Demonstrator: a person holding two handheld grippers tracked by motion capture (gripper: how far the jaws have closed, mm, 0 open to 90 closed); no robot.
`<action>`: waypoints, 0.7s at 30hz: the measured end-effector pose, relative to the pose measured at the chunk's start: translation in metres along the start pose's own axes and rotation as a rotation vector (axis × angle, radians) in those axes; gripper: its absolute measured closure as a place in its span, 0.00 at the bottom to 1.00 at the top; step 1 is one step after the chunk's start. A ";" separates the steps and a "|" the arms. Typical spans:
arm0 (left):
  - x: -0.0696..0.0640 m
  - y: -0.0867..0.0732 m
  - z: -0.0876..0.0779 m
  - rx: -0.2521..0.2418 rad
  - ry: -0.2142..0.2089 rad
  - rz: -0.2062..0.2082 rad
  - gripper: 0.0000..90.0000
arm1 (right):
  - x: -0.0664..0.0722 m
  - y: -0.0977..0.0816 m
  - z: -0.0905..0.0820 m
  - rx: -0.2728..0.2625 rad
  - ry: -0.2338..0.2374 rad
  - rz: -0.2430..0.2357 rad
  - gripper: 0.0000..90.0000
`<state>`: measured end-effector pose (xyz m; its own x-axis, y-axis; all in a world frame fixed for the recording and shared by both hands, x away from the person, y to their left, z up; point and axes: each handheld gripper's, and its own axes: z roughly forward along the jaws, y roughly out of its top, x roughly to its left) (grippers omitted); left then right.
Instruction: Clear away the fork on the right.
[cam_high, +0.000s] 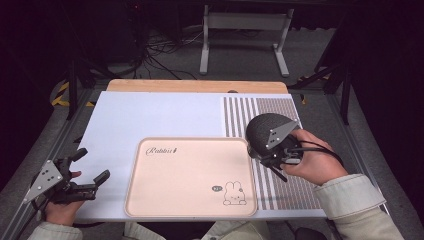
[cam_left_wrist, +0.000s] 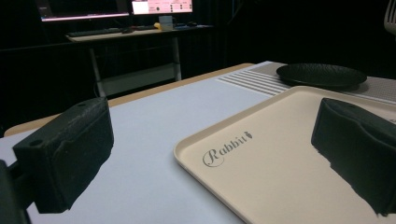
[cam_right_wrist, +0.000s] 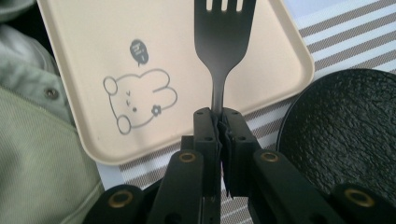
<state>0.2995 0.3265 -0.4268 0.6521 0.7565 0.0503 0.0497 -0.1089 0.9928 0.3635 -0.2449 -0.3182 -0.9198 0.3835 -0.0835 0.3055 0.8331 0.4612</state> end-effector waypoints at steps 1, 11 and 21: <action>0.000 0.000 0.000 0.000 0.000 -0.001 0.00 | 0.001 0.002 0.000 -0.007 -0.001 0.009 0.96; 0.000 0.000 0.000 -0.002 0.000 0.000 0.00 | 0.010 0.024 0.002 -0.048 0.009 0.144 0.96; 0.000 0.000 0.000 -0.003 -0.002 0.000 0.00 | 0.017 0.045 0.009 -0.035 -0.028 0.278 0.96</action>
<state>0.2996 0.3266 -0.4266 0.6536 0.7552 0.0504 0.0473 -0.1072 0.9931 0.3644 -0.1972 -0.3067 -0.7943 0.6069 0.0263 0.5361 0.6800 0.5002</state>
